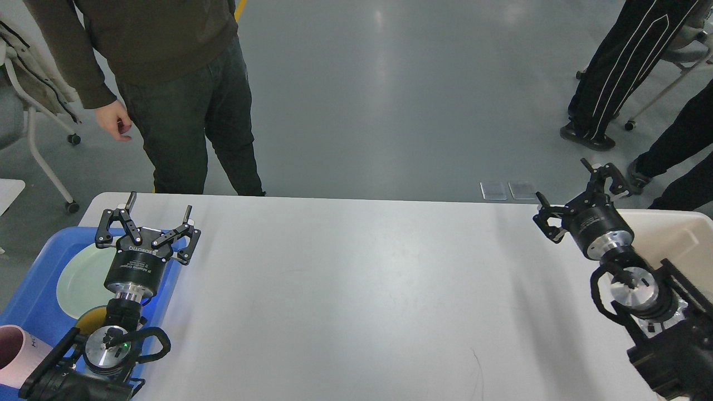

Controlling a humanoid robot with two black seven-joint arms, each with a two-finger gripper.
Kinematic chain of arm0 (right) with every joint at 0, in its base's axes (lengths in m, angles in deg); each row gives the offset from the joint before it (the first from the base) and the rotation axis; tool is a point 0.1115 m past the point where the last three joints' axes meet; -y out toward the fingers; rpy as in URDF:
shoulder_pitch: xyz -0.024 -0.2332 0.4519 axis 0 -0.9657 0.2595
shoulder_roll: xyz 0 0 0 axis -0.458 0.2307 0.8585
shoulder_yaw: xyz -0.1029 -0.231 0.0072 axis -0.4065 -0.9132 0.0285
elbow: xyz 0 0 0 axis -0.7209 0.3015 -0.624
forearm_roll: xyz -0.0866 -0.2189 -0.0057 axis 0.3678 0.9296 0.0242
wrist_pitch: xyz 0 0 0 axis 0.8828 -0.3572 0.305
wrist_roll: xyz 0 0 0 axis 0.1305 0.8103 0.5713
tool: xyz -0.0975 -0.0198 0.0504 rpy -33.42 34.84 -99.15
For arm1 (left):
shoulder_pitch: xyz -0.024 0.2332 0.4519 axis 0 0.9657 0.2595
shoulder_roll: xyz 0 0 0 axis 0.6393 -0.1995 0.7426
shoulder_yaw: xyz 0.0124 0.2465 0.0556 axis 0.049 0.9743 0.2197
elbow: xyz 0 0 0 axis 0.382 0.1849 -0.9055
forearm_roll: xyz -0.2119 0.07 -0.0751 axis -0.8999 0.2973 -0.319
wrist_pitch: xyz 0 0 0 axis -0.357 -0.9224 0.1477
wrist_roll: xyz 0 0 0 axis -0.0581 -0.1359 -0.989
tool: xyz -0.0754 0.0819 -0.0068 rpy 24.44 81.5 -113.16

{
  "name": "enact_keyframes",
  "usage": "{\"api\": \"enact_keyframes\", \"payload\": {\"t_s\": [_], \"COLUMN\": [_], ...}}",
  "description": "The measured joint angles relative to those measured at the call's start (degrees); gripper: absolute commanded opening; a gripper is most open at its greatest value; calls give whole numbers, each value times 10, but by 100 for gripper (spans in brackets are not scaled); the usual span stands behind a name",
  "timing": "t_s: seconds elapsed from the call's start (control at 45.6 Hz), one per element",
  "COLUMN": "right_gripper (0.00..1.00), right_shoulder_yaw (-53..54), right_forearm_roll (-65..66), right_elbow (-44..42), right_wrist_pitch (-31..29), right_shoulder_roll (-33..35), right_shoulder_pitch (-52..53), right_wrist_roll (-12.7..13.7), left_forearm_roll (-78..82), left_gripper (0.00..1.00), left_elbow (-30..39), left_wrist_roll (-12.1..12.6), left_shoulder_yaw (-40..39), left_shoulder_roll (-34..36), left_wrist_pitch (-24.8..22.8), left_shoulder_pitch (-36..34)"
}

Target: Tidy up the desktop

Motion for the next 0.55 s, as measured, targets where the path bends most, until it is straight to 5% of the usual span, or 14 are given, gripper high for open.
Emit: {"api": "enact_keyframes", "payload": {"t_s": [0.263, 0.548], "right_gripper": [100, 100], "right_shoulder_yaw": [29, 17], "right_forearm_roll": [36, 33], "right_elbow": [41, 8], "right_wrist_pitch": [13, 27], "right_shoulder_roll": [-39, -38], "right_shoulder_pitch": [-59, -58], "right_wrist_roll": [-96, -108], "left_forearm_roll": [0, 0], "left_gripper": [97, 97], "left_elbow": [0, 0], "left_wrist_roll": [0, 0], "left_shoulder_yaw": [0, 0], "left_shoulder_roll": [0, 0], "left_wrist_pitch": [0, 0], "left_shoulder_pitch": [0, 0]}}
